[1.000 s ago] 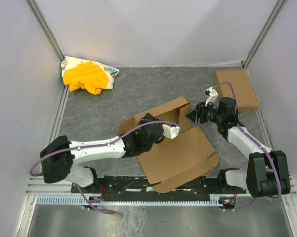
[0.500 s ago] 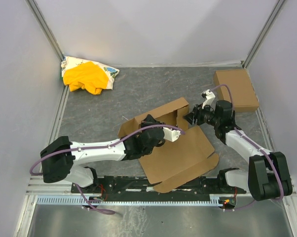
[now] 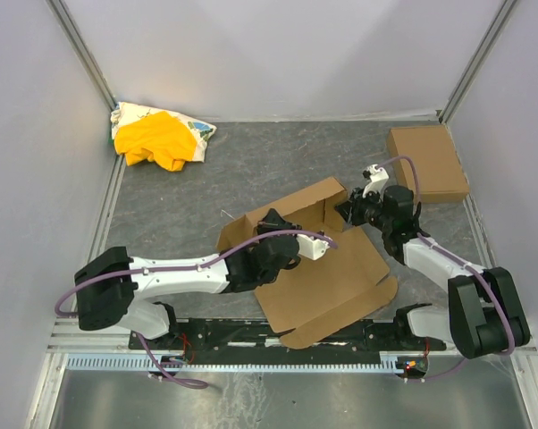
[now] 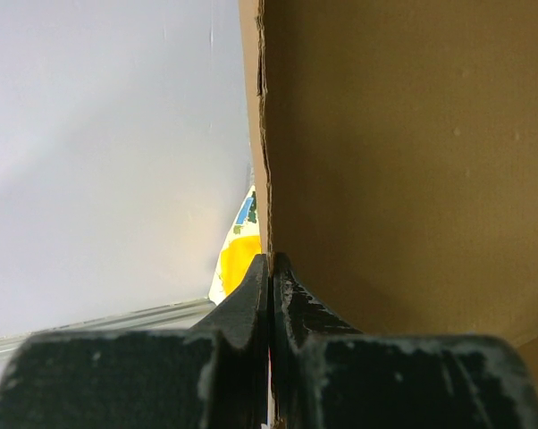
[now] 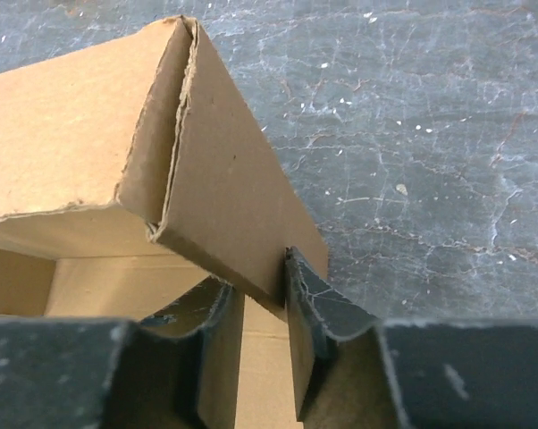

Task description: Fold the paper box

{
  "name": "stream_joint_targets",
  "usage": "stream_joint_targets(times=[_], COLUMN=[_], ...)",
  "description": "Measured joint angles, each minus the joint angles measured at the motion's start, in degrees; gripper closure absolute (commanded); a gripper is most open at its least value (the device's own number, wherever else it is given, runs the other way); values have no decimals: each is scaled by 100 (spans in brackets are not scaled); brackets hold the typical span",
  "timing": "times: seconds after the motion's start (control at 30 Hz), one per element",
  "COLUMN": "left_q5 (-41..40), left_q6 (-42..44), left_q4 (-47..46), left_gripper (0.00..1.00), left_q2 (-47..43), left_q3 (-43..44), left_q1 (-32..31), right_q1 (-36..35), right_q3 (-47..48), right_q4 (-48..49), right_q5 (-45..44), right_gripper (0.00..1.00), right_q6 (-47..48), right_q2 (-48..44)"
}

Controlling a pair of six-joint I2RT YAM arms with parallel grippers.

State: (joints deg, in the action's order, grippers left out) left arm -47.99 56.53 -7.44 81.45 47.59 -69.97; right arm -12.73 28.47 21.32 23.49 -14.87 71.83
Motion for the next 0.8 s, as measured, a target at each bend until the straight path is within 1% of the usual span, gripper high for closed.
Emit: stream_joint_targets(times=[0.1, 0.23, 0.4, 0.53, 0.8], left_q5=[-31, -168, -428, -555, -719], left_q6=[22, 85, 245, 275, 442], left_q4=[-63, -192, -348, -422, -780], left_gripper=[97, 97, 97, 97, 97], left_q2=[50, 160, 337, 404, 542], left_q3=[0, 0, 0, 2, 2], left_q1=[-2, -31, -114, -181, -275], right_q1=[-11, -79, -269, -525, -1139], right_q3=[0, -11, -39, -63, -332], right_q4=[155, 361, 557, 640, 654], right_q5=[-122, -284, -658, -1215, -2872], right_gripper=[76, 73, 75, 82, 82], right_q6=[-11, -76, -197, -223, -151], right_q2=[90, 181, 243, 247, -90])
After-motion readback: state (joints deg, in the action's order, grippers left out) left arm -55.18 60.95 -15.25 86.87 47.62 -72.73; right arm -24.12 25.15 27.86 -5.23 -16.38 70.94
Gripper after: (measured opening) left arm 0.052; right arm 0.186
